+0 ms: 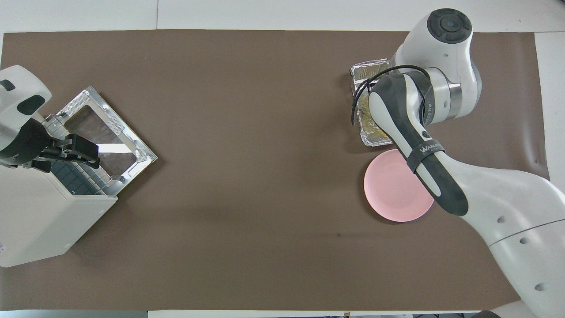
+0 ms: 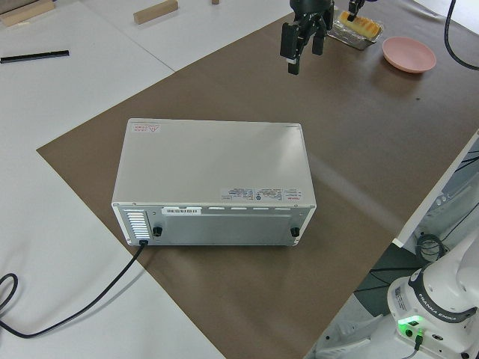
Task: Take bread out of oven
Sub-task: 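Tip the foil tray over the pink plate with the right gripper, then set the empty tray down and withdraw the right gripper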
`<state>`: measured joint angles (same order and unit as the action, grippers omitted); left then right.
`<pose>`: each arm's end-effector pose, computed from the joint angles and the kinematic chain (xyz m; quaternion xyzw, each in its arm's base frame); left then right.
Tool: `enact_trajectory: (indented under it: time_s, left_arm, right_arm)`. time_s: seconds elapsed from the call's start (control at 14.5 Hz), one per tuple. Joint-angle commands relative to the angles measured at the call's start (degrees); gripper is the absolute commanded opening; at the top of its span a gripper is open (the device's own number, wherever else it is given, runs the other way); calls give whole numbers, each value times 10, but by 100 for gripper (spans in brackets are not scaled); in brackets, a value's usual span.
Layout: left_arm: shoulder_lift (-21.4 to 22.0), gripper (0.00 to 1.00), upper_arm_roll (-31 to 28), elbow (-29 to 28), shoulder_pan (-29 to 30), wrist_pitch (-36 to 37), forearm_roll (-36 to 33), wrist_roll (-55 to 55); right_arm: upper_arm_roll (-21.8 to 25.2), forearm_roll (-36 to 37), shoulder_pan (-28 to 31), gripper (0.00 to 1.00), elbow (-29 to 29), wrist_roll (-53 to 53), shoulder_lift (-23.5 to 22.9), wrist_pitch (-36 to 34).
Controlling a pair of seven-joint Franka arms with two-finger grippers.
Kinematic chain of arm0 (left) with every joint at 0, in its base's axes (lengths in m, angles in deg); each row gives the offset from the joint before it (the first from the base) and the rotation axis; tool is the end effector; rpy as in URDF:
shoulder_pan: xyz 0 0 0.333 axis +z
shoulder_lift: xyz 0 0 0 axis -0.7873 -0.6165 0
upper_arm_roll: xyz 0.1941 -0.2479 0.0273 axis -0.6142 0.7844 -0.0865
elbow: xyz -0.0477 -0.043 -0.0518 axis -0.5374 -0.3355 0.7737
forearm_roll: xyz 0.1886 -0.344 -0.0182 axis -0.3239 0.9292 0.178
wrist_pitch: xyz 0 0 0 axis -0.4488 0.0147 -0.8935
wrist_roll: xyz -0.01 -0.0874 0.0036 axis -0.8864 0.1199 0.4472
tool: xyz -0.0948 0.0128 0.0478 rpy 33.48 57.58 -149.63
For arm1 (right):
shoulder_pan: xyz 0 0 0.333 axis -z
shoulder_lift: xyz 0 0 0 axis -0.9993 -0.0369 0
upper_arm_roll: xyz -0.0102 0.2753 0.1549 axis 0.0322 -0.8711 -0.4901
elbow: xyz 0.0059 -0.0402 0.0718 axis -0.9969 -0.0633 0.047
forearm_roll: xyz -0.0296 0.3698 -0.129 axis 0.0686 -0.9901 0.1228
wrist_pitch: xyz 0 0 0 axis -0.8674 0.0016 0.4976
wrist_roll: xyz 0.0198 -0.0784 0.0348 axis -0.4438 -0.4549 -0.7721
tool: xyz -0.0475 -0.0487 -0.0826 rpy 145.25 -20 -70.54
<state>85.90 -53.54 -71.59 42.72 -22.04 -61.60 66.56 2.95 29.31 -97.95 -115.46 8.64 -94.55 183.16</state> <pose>0.5287 -0.0640 0.5774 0.9950 0.0008 -0.1001 0.0002 0.7063 0.1244 0.3677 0.9973 0.0713 -0.0051 0.0155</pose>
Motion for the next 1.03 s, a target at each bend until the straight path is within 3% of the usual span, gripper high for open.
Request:
enact_trajectory:
  time_s: [0.0, 0.28, 0.41, 0.69, 0.96]
  left_arm:
    - [12, 100, 2, -8, 5, -5, -9, 5]
    - [12, 100, 4, -8, 4, -4, -9, 6]
    - [12, 100, 4, -8, 3, -4, -9, 6]
    - [12, 100, 3, -8, 3, -2, -9, 5]
    - [12, 100, 3, -8, 5, -6, -9, 6]
  right_arm:
    - [-6, 8, 6, 0, -12, -2, 44, -48]
    - [-7, -1, 3, 0, -49, 2, 123, -133]
    - [-7, -19, 2, 0, -138, 6, 194, -125]
    - [-7, -55, 12, 0, -356, 8, 333, -11]
    - [-7, -56, 4, 0, -521, 8, 399, 137]
